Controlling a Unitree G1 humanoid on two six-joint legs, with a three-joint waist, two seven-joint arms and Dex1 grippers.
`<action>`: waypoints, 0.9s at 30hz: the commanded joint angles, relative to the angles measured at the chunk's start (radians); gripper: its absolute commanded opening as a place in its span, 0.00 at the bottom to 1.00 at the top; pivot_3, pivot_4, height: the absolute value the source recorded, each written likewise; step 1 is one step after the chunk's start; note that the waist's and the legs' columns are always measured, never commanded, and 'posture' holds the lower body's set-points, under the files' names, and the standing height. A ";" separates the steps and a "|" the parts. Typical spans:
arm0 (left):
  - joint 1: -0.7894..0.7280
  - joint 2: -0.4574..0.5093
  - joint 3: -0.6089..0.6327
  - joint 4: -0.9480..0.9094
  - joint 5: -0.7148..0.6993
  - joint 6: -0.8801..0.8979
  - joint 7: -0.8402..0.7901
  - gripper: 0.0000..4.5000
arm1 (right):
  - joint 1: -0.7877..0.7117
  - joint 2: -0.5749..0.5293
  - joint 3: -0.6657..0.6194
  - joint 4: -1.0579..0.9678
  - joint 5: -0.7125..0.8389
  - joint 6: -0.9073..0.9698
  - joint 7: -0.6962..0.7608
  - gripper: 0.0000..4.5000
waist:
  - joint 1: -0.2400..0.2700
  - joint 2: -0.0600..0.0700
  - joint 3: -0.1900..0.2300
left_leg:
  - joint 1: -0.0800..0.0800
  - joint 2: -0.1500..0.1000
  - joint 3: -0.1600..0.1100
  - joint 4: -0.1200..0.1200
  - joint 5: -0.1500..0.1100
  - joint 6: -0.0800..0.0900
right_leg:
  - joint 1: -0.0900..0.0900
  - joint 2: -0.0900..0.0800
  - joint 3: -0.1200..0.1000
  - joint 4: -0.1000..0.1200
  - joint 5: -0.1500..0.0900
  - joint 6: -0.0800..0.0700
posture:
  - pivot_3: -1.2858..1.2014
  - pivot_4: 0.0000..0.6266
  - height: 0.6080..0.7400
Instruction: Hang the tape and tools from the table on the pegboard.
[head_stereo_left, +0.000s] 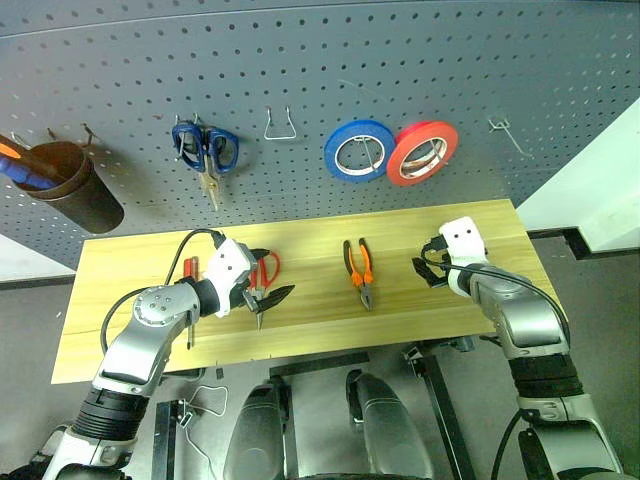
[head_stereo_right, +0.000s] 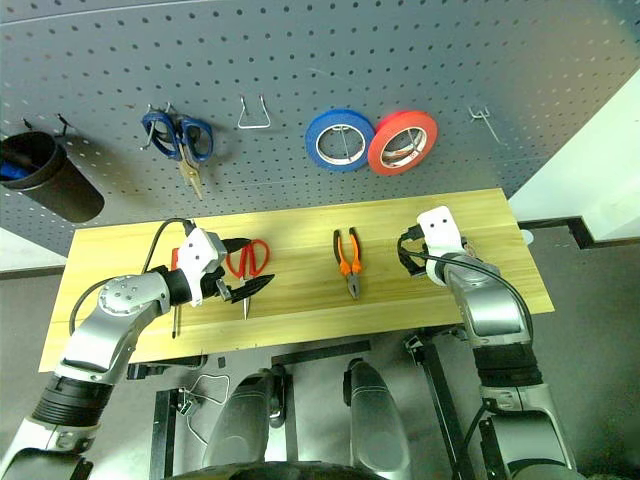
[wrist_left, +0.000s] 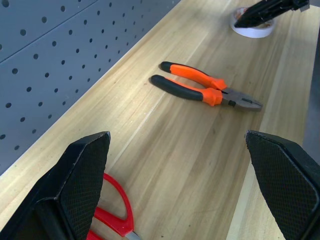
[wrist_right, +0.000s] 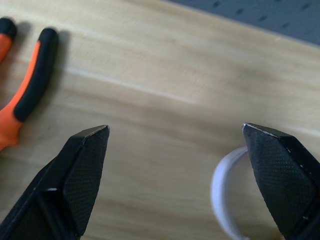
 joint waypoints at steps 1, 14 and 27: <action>0.006 0.007 0.011 -0.044 -0.010 -0.003 -0.002 1.00 | -0.021 -0.026 -0.045 0.009 0.020 0.005 0.017 1.00 | 0.000 0.000 0.000 | 0.000 0.000 0.000 0.000 0.000 0.000 | 0.000 0.000 0.000 0.000 0.000 0.000 | 0.53 0.54 0.79; -0.024 0.063 0.032 -0.059 -0.069 0.024 -0.087 1.00 | -0.047 -0.090 -0.106 0.084 0.065 0.052 0.066 1.00 | -0.001 0.000 0.006 | 0.000 0.000 0.000 -0.001 0.000 0.000 | 0.000 0.000 0.000 -0.001 0.000 0.001 | 0.53 0.54 0.79; 0.001 0.051 0.015 -0.077 -0.066 0.035 -0.086 1.00 | -0.014 -0.114 -0.085 0.154 0.066 0.020 0.108 1.00 | 0.000 -0.001 0.014 | -0.001 0.000 0.001 -0.001 0.000 0.000 | -0.001 -0.001 0.000 -0.003 -0.001 0.002 | 0.53 0.56 0.79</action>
